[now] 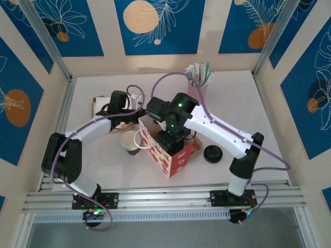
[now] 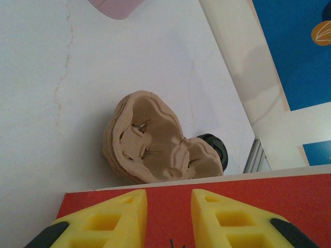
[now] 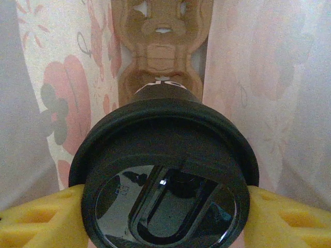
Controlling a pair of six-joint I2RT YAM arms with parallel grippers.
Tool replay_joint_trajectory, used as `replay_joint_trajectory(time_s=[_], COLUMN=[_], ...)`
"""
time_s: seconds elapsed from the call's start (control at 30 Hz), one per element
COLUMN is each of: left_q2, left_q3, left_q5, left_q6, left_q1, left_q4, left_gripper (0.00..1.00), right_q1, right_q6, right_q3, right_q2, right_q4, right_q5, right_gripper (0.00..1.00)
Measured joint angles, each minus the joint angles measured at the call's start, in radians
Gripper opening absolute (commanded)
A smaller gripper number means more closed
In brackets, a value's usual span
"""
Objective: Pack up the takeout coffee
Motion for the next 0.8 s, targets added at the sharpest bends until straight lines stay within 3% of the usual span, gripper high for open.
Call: replay_joint_trajectory(time_s=[0.8], left_q2=[0.0], left_q3=[-0.006], left_q5=[0.001], left_q6=[0.0], left_q1=[0.006], left_q4=[0.007], left_gripper=[0.29], right_q1=[-0.004], right_q6=[0.0], right_q3=[-0.061], right_q2=[0.056], right_q4=[0.0], right_q5=[-0.015], right_gripper=[0.66])
